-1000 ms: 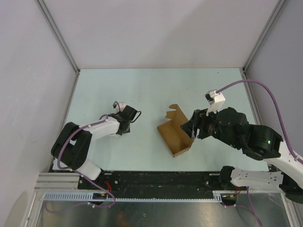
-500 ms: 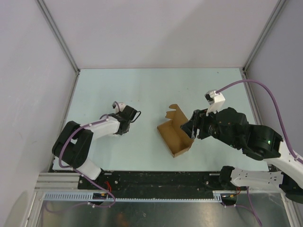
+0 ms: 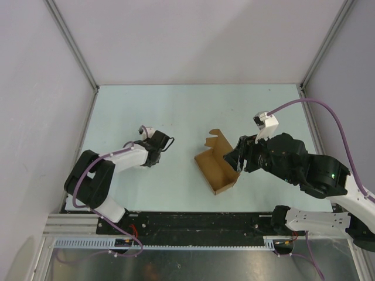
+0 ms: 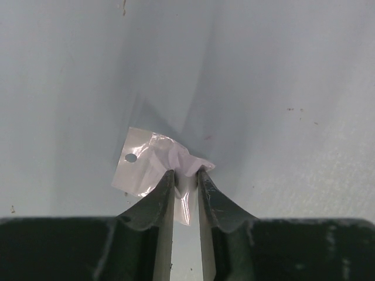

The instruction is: Fold the paper box

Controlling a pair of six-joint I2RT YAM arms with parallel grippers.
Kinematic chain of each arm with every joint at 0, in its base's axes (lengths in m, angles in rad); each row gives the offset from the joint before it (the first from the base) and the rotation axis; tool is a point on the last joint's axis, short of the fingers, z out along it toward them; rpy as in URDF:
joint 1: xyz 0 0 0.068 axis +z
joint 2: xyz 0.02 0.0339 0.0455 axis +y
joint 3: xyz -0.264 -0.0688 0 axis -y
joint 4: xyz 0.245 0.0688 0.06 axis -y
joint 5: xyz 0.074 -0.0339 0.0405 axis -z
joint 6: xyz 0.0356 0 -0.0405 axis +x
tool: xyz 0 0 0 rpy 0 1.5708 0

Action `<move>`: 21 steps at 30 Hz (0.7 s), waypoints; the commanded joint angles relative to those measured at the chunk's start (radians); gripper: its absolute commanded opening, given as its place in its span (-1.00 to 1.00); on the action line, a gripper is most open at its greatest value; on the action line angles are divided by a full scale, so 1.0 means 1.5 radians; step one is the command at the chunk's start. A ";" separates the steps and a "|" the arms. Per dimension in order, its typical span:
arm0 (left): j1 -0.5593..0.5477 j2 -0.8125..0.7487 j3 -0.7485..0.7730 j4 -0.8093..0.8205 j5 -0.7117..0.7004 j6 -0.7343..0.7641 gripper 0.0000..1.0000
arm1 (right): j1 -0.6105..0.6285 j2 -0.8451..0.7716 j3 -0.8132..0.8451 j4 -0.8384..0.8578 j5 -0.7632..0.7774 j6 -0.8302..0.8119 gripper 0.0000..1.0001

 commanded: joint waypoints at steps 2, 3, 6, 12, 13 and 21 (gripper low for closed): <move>0.003 -0.040 -0.001 -0.008 0.045 -0.014 -0.63 | 0.003 -0.004 0.001 0.018 0.008 0.002 0.20; 0.003 -0.052 0.000 -0.009 0.051 -0.012 -0.63 | 0.003 -0.004 0.001 0.018 0.009 0.002 0.20; 0.002 -0.096 0.000 -0.009 0.086 -0.003 -0.64 | 0.004 -0.002 0.000 0.020 0.011 0.002 0.20; -0.015 -0.198 0.000 -0.009 0.159 0.020 -0.77 | 0.003 -0.001 -0.003 0.022 0.011 0.003 0.20; -0.017 -0.210 -0.003 -0.009 0.167 0.022 -0.80 | 0.003 -0.001 -0.002 0.022 0.011 0.002 0.21; -0.070 -0.330 0.013 -0.010 0.301 0.021 -1.00 | 0.003 -0.019 -0.002 0.022 0.035 -0.006 0.21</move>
